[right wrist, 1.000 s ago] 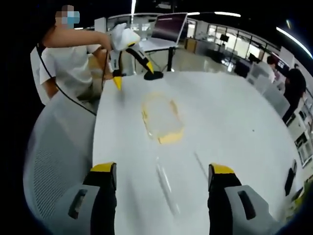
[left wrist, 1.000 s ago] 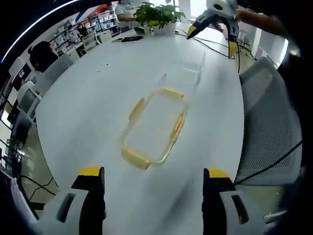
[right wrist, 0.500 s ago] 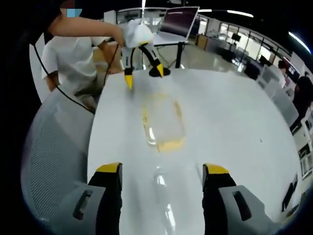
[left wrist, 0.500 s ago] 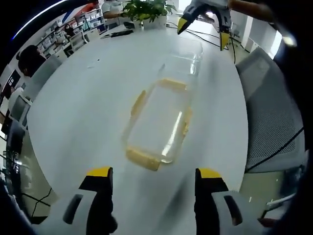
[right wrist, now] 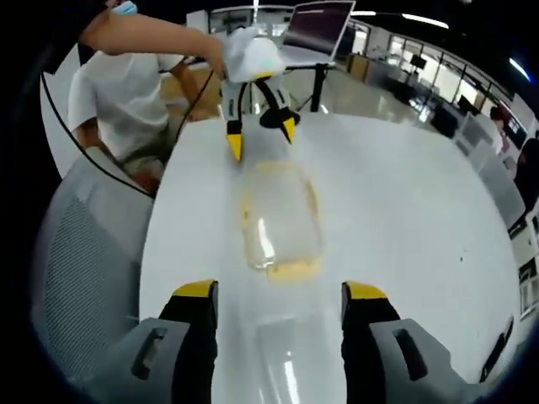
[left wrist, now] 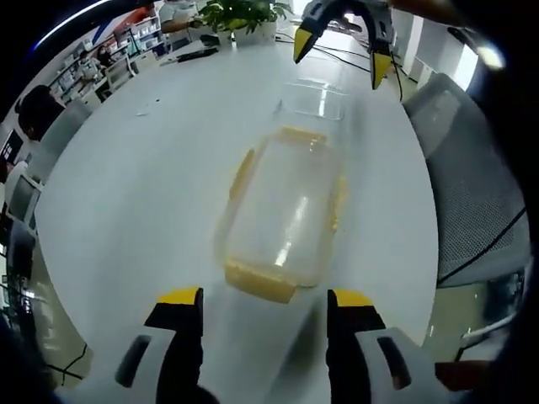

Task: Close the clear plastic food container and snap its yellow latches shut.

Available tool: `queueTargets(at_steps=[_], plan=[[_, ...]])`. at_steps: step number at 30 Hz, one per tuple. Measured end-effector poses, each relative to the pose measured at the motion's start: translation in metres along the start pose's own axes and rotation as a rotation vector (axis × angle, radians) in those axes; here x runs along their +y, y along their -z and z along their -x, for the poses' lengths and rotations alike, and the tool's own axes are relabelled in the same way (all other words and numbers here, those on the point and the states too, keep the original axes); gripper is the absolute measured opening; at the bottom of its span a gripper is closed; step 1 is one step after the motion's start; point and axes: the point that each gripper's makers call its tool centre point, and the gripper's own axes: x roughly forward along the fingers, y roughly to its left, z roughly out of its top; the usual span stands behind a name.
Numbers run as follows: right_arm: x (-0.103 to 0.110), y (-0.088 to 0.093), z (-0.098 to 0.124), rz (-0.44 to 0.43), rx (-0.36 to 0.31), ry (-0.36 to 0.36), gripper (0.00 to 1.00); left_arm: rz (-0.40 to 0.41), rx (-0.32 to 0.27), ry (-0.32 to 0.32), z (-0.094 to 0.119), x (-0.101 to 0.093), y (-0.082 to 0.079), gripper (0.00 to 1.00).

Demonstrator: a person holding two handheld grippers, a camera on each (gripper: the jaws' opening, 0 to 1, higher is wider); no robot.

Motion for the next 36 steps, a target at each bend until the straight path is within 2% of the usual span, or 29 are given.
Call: queueTargets(at_steps=[11, 16, 22, 30, 36], plan=[[-0.005, 0.001, -0.027, 0.042, 0.065, -0.017, 0.5, -0.062, -0.004, 0.044, -0.008, 0.002, -0.003, 0.48], [-0.006, 0.003, -0.038, 0.073, 0.093, -0.032, 0.5, -0.081, 0.001, 0.06, -0.013, 0.003, -0.001, 0.45], [-0.009, 0.01, -0.051, 0.125, 0.146, -0.054, 0.48, -0.097, 0.006, 0.075, -0.017, 0.002, -0.001, 0.42], [-0.014, 0.021, -0.066, 0.154, 0.231, -0.04, 0.46, -0.116, 0.009, 0.087, -0.023, 0.003, -0.001, 0.39], [-0.018, 0.02, -0.077, 0.157, 0.24, -0.05, 0.44, -0.118, 0.01, 0.1, -0.026, 0.004, 0.001, 0.36]])
